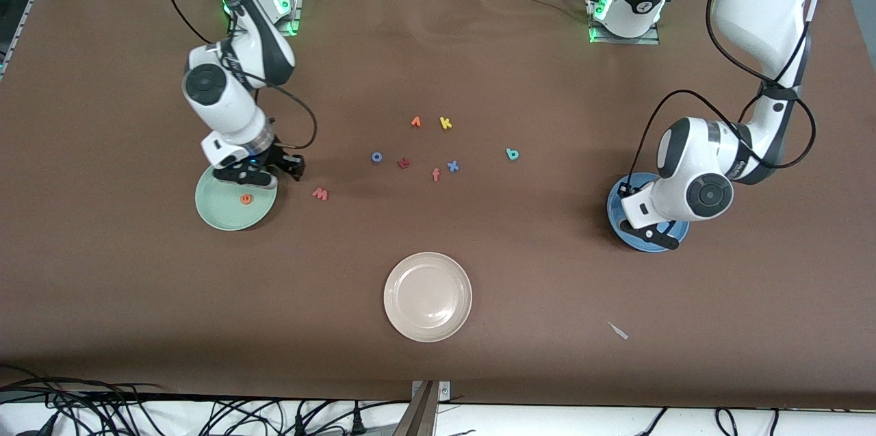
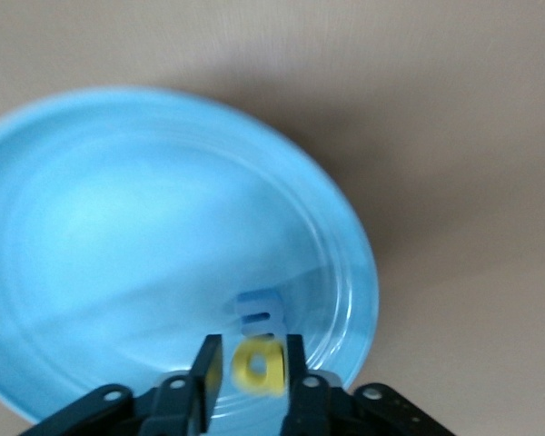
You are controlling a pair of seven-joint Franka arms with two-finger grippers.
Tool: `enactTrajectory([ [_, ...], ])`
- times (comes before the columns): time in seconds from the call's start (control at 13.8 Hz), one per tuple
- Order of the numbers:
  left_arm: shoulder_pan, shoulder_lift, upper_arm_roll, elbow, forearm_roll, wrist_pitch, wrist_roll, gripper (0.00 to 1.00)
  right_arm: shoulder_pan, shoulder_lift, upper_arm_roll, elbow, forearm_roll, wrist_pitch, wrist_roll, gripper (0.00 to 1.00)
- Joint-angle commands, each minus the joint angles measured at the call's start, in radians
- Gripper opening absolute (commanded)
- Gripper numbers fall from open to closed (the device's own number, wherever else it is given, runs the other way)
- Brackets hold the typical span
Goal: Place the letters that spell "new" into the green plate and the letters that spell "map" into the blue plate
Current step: 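Move the left gripper to the teal letter while the right gripper reaches the pink w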
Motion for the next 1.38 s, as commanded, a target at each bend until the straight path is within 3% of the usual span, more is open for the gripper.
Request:
enactTrajectory([
  [0.0, 0.017, -0.068, -0.01, -0.02, 0.007, -0.057, 0.001, 1.0, 0.022, 0.092, 0.005, 0.074, -0.042, 0.026, 0.083, 0.6],
  [0.22, 0.002, -0.12, -0.045, -0.062, -0.096, -0.078, -0.105, 1.0, 0.034, 0.172, 0.005, 0.087, -0.042, 0.117, 0.089, 0.6],
  [0.51, 0.002, -0.157, -0.215, -0.096, -0.108, -0.064, -0.455, 1.0, 0.039, 0.203, 0.002, 0.087, -0.042, 0.148, 0.089, 0.6],
  [0.8, -0.009, -0.144, -0.354, -0.179, -0.098, 0.15, -0.825, 1.0, 0.044, 0.223, -0.001, 0.087, -0.042, 0.178, 0.092, 0.42],
  [1.16, -0.133, -0.071, -0.351, -0.205, -0.093, 0.278, -1.123, 1.0, 0.042, 0.221, -0.007, 0.096, -0.051, 0.178, 0.089, 0.42],
  [1.31, -0.153, -0.034, -0.349, -0.194, -0.072, 0.309, -1.148, 1.0, 0.044, 0.22, -0.013, 0.099, -0.063, 0.175, 0.086, 0.35],
])
